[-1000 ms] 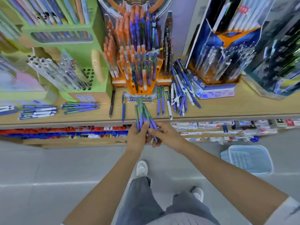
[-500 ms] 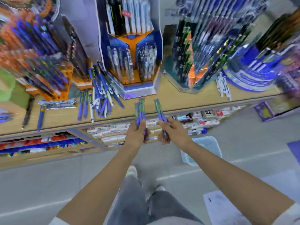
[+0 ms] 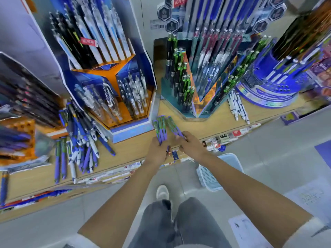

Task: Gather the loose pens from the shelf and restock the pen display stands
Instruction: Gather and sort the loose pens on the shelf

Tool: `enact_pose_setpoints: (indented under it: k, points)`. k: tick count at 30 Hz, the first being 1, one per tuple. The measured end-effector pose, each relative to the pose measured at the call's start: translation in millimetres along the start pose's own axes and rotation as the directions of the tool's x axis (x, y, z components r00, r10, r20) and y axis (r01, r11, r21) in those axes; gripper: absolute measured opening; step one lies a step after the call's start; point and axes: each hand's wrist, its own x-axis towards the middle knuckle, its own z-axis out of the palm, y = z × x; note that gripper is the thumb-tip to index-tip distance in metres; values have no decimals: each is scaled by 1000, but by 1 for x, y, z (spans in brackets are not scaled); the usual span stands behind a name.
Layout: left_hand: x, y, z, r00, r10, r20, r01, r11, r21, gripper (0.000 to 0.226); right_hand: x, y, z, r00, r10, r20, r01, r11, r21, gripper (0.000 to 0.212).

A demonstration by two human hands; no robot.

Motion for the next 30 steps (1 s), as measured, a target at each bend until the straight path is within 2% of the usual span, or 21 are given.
enact_pose_setpoints:
  k: [2, 4, 6, 9, 12, 17, 21, 23, 24, 26, 30]
  points:
    - [10, 2, 1, 999, 35, 39, -37, 998, 44, 17, 9, 1, 2, 1000, -7, 15, 7, 999, -33, 7]
    - [15, 6, 4, 996, 61, 59, -65, 994, 83, 10, 16, 3, 3, 999, -39, 15, 40, 993, -110, 11]
    - [23, 10, 4, 992, 113, 50, -119, 981, 150, 16, 18, 0, 2, 997, -71, 1, 71, 988, -135, 12]
    - [31, 17, 4, 988, 154, 34, -156, 922, 355, 6, 25, -4, -2, 989, -143, -26, 132, 960, -247, 17]
    - [37, 12, 1, 982, 188, -25, -150, 852, 502, 28, 30, -4, -6, 975, -220, -24, 195, 904, -380, 25]
    - [39, 1, 2, 969, 228, -97, -94, 701, 707, 49, 36, -2, -12, 953, -304, 17, 285, 870, -402, 47]
    - [30, -7, 7, 930, 338, -142, -99, 606, 789, 69, 37, 6, -14, 886, -457, 82, 419, 711, -565, 56]
    - [28, -9, 11, 930, 351, -112, -98, 527, 844, 72, 39, 10, -15, 871, -467, 152, 447, 625, -640, 56]
    - [28, -11, 11, 932, 347, -103, -94, 508, 856, 71, 40, 9, -16, 873, -459, 167, 449, 618, -646, 55]
    - [28, -12, 11, 931, 353, -98, -117, 540, 833, 64, 42, 7, -19, 869, -466, 167, 461, 640, -614, 51]
    - [13, -13, -7, 872, 452, -190, -226, 714, 663, 48, 37, -9, -18, 824, -545, 155, 531, 649, -545, 35]
